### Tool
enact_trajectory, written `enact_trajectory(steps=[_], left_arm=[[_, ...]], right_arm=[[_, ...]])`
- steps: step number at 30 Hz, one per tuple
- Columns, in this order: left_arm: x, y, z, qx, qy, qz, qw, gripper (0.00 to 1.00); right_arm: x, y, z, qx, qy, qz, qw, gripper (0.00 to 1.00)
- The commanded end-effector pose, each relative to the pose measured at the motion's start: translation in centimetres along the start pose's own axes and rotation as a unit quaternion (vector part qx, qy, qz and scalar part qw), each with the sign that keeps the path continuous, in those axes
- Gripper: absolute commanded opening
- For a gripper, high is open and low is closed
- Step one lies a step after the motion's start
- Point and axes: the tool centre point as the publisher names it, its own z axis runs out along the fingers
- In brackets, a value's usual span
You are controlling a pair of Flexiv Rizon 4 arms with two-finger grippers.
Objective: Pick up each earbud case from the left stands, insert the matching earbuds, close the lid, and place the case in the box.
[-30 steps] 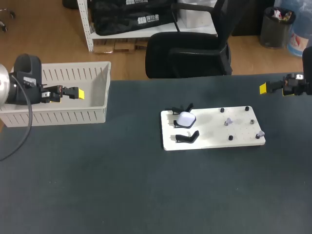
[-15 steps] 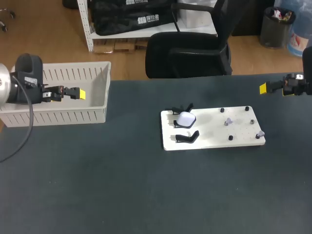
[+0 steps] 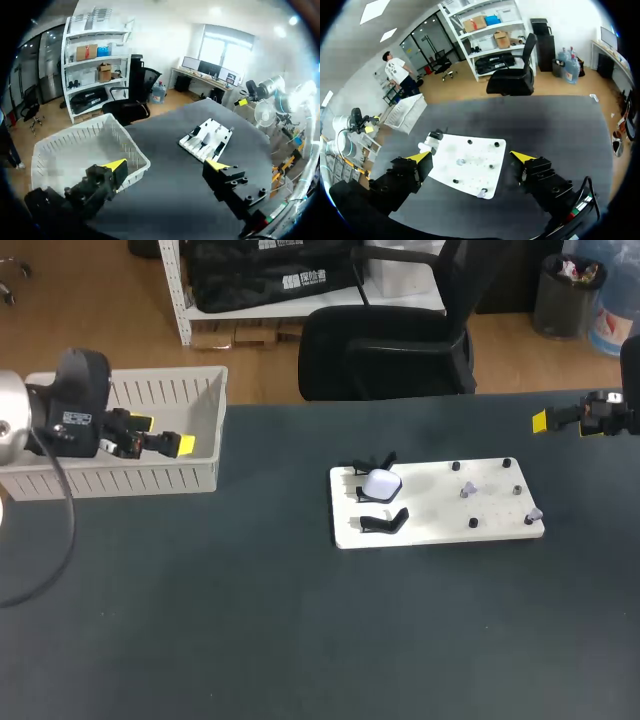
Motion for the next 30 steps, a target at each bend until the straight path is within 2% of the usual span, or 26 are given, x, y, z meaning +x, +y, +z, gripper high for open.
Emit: enact_trajectory(steps=[1,2,8,9,30], left_arm=[[0.3,0.3,0.4,0.151,-0.157,0.185,0.958,1.0],[0.2,0.2,0.5,0.151,-0.159,0.202,0.954,1.0],[0.0,-0.7,0.6,0.151,-0.145,0.224,0.952,1.0],[0.0,-0.9,0.6,0.139,-0.136,0.222,0.955,1.0],[0.0,-0.9,0.6,0.139,-0.136,0.222,0.955,1.0]], right_arm=[[0.0,0.0,0.0,0.001,0.0,0.0,1.0,1.0],[0.0,0.0,0.0,0.001,0.0,0.0,1.0,1.0],[0.0,0.0,0.0,0.001,0.0,0.0,1.0,1.0],[0.0,0.0,0.0,0.001,0.0,0.0,1.0,1.0],[0.0,0.0,0.0,0.001,0.0,0.0,1.0,1.0]])
